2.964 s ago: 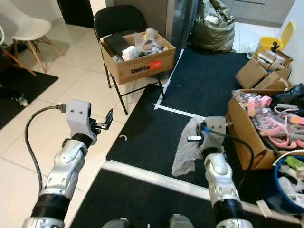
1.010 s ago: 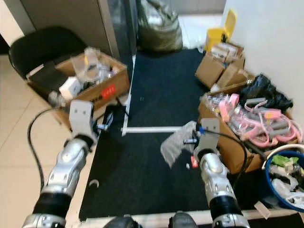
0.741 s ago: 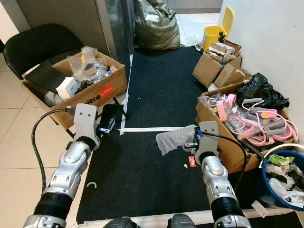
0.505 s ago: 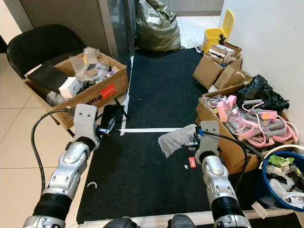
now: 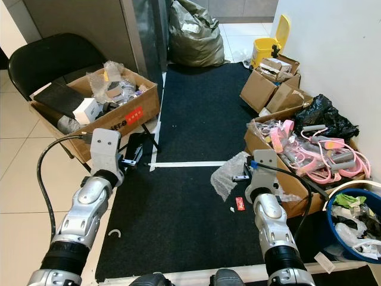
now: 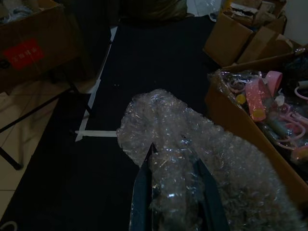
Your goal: Picking trash to rubbish bin
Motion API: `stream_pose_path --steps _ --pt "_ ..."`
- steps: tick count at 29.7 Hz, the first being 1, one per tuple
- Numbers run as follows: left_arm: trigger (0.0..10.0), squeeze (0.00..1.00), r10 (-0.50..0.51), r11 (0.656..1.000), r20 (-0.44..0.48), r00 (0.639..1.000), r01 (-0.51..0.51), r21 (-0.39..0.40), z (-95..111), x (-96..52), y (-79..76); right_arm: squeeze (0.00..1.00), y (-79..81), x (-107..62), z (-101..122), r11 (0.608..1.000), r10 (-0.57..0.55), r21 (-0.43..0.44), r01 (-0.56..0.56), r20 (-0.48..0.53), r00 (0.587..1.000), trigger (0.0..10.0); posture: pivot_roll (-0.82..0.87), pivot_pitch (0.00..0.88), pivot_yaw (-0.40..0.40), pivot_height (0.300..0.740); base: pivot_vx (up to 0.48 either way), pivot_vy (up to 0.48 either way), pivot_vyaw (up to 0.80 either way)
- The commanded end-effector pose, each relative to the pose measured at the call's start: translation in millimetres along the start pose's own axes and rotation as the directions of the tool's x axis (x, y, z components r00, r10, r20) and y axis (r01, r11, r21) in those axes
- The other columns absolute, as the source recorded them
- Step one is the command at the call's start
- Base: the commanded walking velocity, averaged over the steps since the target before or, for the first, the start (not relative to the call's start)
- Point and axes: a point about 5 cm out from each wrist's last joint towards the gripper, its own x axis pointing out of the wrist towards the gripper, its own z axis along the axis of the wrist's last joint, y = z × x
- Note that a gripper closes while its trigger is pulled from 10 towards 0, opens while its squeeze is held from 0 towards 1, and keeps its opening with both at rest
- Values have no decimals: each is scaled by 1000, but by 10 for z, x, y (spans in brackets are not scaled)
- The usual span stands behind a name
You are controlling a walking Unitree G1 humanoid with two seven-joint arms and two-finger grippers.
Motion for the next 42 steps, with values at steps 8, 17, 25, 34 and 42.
stream_pose_path --steps 8,17,25,34,42 --pt "10000 0 12 1000 4 1000 -12 -2 16 -8 62 0 22 17 4 1000 4 11 -4 3 1000 10000 -46 0 -4 740 273 0 0" --pt "10000 0 10 1000 4 1000 -10 -4 18 -11 69 0 18 12 0 1000 -1 13 1 3 1000 10000 -46 0 0 740 294 0 0" --pt "10000 0 8 1000 7 1000 -8 -3 29 -4 73 0 13 11 0 1000 -3 16 3 3 1000 10000 -44 0 2 740 299 0 0" --pt "10000 0 6 1000 7 1000 -6 0 31 -7 86 0 24 10 -9 1000 -3 21 3 1 1000 10000 -41 0 4 740 300 0 0" --pt "10000 0 2 1000 8 1000 -2 0 42 -2 85 0 27 15 -6 1000 -8 27 8 4 1000 10000 -38 2 6 740 300 0 0"
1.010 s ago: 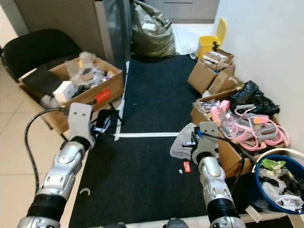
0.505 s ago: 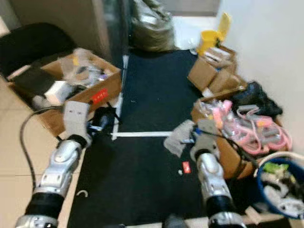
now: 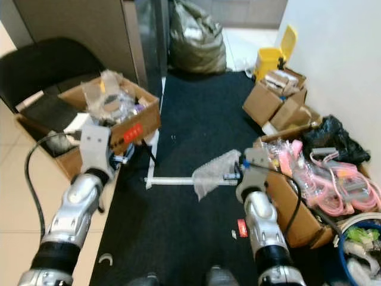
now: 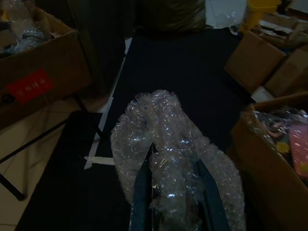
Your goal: Picking trash to rubbish bin
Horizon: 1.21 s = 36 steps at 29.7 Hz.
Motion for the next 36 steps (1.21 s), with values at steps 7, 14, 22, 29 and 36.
stream_pose_path --steps 7,14,22,29,36 --pt "10000 0 -12 1000 -11 1000 12 3 -3 1 -11 0 -64 -18 -39 999 -32 16 32 -16 999 10000 -37 5 6 740 300 0 0" --pt "10000 0 -12 1000 -11 1000 12 2 -5 -3 -11 0 -63 -21 -40 1000 -29 8 30 -16 999 10000 -39 8 7 740 300 0 0" --pt "10000 0 -14 1000 -12 1000 14 2 -4 1 -13 0 -69 -21 -35 1000 -30 -9 29 -14 999 10000 -39 8 9 740 300 0 0" --pt "10000 0 -15 1000 -12 1000 15 4 0 6 -14 0 -66 -16 -32 999 -30 -15 30 -12 999 10000 -39 7 9 740 299 0 0" --pt "10000 0 -16 1000 -12 1000 16 5 5 8 -18 0 -66 -12 -25 999 -28 -24 27 -10 1000 10000 -38 5 11 740 289 0 0"
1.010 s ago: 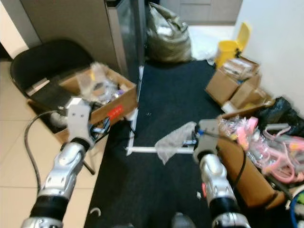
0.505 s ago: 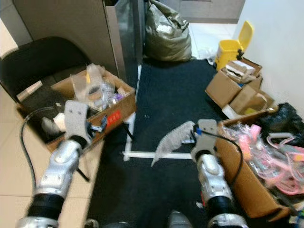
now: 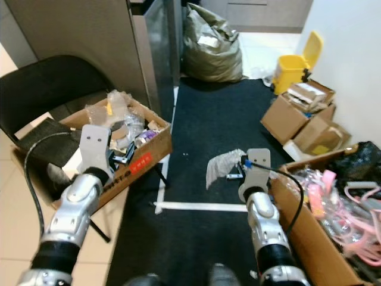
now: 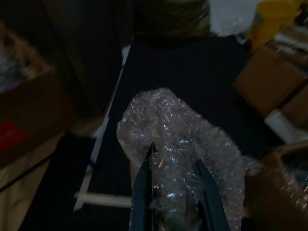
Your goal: Picking trash to rubbish bin
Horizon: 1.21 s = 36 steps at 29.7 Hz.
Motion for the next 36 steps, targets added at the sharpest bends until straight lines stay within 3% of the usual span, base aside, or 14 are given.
stream_pose_path --steps 1,6,34,36 --pt "10000 0 6 1000 -14 1000 -6 4 -24 -14 36 0 33 -4 -18 1000 6 -4 -6 -1 1000 10000 -38 5 11 740 292 0 0" --pt "10000 0 5 1000 -12 1000 -5 5 -17 -3 36 0 42 7 12 1000 17 -16 -17 12 1000 10000 -36 0 7 740 286 0 108" --pt "10000 0 9 1000 -2 1000 -9 4 -14 13 19 0 25 121 243 999 21 -40 -17 88 996 10000 -42 0 -5 740 282 0 771" --pt "10000 0 20 1000 -2 1000 -20 13 -18 14 28 0 13 152 309 1000 6 -3 -6 112 994 10000 -42 0 -5 740 262 0 0"
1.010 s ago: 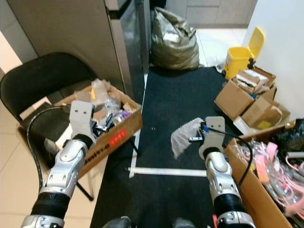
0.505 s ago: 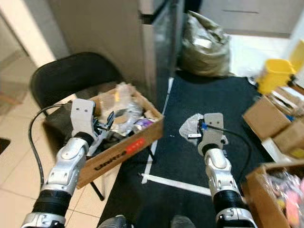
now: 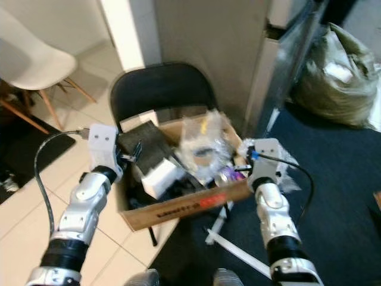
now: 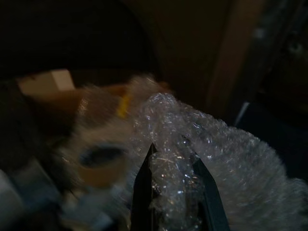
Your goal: Picking trash to rubbish bin
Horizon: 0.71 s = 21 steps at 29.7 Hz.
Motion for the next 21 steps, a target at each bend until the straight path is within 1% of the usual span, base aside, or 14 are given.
stream_pose_path --steps 1,8,9,11,12,13,14,15,17,18,19,20,21 --pt "10000 0 10 1000 -16 1000 -10 14 -43 -13 22 0 7 4 7 1000 -9 24 8 7 1000 10000 -42 0 -5 740 262 0 0" --pt "10000 0 56 997 28 998 -58 58 28 23 50 0 30 196 336 999 -3 41 -1 110 994 10000 -42 0 -5 740 0 0 0" --pt "10000 0 56 997 28 998 -58 58 28 23 50 0 30 196 336 999 -3 41 -1 110 994 10000 -42 0 -5 740 0 0 0" --pt "10000 0 68 995 47 997 -71 70 76 56 71 0 48 284 513 998 -11 67 -1 169 986 10000 -41 0 -4 740 0 0 0" --pt "10000 0 68 995 47 997 -71 70 76 56 71 0 48 284 513 998 -11 67 -1 169 986 10000 -41 0 -4 740 0 0 0" --pt "10000 0 71 995 51 996 -75 72 87 63 76 0 54 303 558 997 -13 77 -1 184 983 10000 -41 0 -4 740 0 0 0" --pt "10000 0 73 994 57 996 -77 74 104 74 79 0 71 339 662 996 -10 94 -11 221 975 10000 -38 0 -5 740 0 0 0" --pt "10000 0 73 994 57 996 -77 74 104 74 79 0 71 339 662 996 -10 94 -11 221 975 10000 -38 0 -5 740 0 0 0" --pt "10000 0 74 994 62 995 -79 74 123 88 80 0 101 384 811 991 -1 128 -35 272 962 10000 -37 0 -6 740 0 0 0" --pt "10000 0 76 994 67 995 -81 73 136 94 79 0 128 414 933 983 9 174 -66 310 951 10000 -37 0 -7 740 0 0 0" --pt "10000 0 77 994 70 995 -82 72 144 96 78 0 145 430 1007 975 16 204 -88 332 943 10000 -37 0 -7 740 0 0 0" --pt "10000 0 77 994 70 995 -82 72 144 96 78 0 145 430 1007 975 16 204 -88 332 943 10000 -37 0 -7 740 0 0 0" --pt "10000 0 79 994 76 994 -84 68 159 101 77 0 236 474 1227 946 76 263 -188 385 920 10000 -39 0 -8 740 0 0 0"
